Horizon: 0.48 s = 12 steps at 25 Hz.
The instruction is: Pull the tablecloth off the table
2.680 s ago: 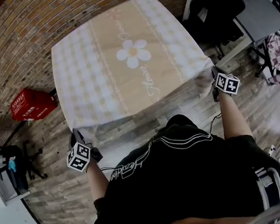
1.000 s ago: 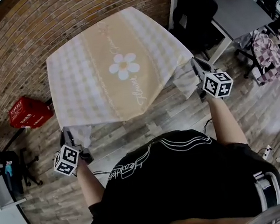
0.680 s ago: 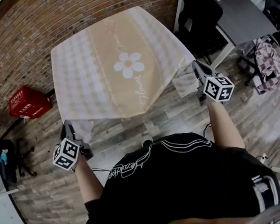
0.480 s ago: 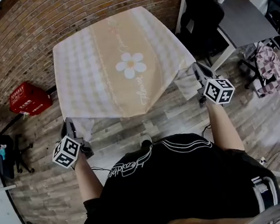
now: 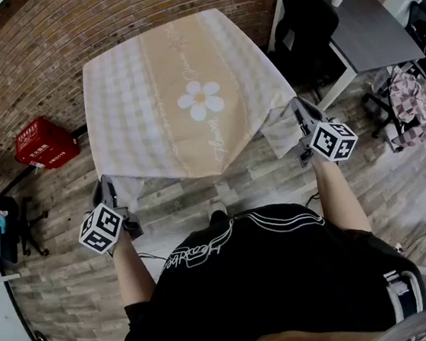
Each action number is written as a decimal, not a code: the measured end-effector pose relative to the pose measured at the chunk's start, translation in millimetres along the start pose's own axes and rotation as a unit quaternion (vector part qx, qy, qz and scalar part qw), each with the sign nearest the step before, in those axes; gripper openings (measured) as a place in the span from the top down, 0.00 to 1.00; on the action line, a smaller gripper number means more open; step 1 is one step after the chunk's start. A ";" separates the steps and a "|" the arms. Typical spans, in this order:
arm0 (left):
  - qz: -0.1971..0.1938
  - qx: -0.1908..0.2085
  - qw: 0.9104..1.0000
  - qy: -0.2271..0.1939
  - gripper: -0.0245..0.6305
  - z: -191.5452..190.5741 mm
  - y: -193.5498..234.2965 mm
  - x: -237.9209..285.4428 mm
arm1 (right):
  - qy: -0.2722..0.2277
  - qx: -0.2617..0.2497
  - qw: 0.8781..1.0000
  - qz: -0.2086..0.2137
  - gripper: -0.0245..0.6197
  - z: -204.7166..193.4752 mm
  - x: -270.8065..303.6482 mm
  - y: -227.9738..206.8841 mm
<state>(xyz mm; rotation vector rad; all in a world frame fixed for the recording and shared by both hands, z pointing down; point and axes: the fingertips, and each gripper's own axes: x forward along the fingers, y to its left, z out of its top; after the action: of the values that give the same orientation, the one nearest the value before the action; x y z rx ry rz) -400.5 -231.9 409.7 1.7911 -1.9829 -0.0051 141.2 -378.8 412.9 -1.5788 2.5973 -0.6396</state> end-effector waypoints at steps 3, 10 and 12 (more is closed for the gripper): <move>-0.001 0.002 1.000 0.002 0.95 -7.7 -8.2 -11.0 | -0.001 -0.002 1.000 0.004 0.96 -4.6 -13.5 -0.3; -0.002 0.003 1.000 -0.002 0.95 -17.3 -26.0 -35.4 | -0.006 -0.003 1.000 0.025 0.96 -10.4 -37.8 5.2; -0.003 0.006 1.000 -0.003 0.95 -20.7 -32.6 -43.4 | -0.007 -0.002 1.000 0.030 0.96 -12.3 -44.8 6.5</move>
<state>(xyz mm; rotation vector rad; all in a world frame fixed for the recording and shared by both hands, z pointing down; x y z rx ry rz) -361.1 -189.7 403.7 1.8069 -1.9845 -0.0004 154.4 -333.8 413.7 -1.4956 2.6265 -0.6167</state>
